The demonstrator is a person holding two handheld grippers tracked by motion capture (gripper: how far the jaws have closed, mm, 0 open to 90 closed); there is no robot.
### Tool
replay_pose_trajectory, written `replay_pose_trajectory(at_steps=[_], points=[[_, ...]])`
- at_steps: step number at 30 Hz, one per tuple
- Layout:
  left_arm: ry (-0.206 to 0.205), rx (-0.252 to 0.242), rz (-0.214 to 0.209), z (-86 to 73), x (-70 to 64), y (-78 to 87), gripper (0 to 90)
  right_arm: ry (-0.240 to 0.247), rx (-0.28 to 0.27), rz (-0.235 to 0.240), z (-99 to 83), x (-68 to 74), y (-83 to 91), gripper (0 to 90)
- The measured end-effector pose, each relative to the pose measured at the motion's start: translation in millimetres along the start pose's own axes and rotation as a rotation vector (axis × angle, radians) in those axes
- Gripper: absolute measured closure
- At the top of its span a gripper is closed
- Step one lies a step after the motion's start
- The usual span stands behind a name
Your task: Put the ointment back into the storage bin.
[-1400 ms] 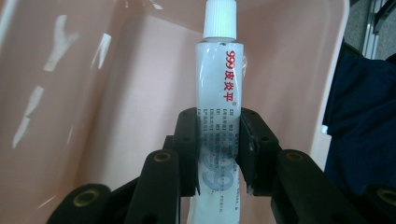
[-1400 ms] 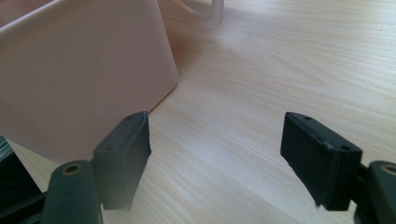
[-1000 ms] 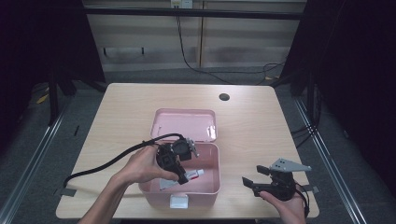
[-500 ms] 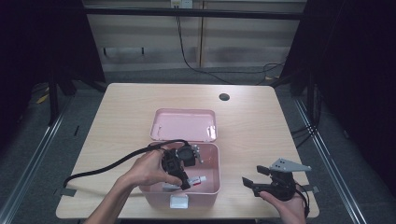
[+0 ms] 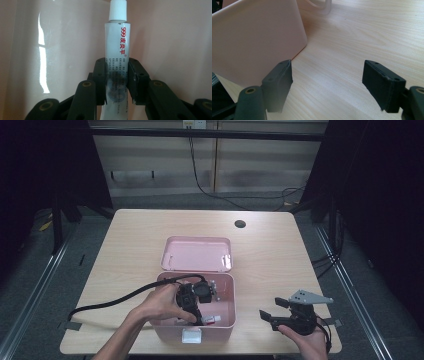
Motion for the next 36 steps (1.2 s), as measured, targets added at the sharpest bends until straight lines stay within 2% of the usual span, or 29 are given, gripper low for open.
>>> replay_pose_trajectory(at_steps=[18, 24, 28, 31, 36], points=[[-0.008, 0.038, -0.041, -0.3, 1.1, -17.0, 70.3, 0.002, 0.003, -0.004, -0.4, -0.4, 0.1, 23.9], [0.004, 0.038, -0.050, 0.3, 1.4, -22.9, 70.1, 0.004, 0.002, -0.005, -0.3, -0.5, 0.1, 24.0], [-0.011, 0.049, -0.050, -0.4, 2.7, -25.8, 70.5, 0.003, 0.003, -0.005, -0.5, -0.3, 0.1, 23.9], [-0.023, 0.047, -0.068, -0.2, 1.1, -26.0, 71.6, 0.004, 0.003, -0.005, -0.4, -0.4, 0.1, 23.9], [-0.023, 0.048, -0.083, -0.7, 0.7, -27.2, 72.0, 0.003, 0.003, -0.004, -0.5, -0.1, 0.2, 23.9]])
Point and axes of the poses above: each handheld gripper's, and its own axes: y roughly backward along the jaws, z roughly out of its top, x roughly to its left, the point moved 10 cm from there along -y, roughly forward along the jaws, and after that the axes turned 3 degrees about -z, right-handed, at the moved point
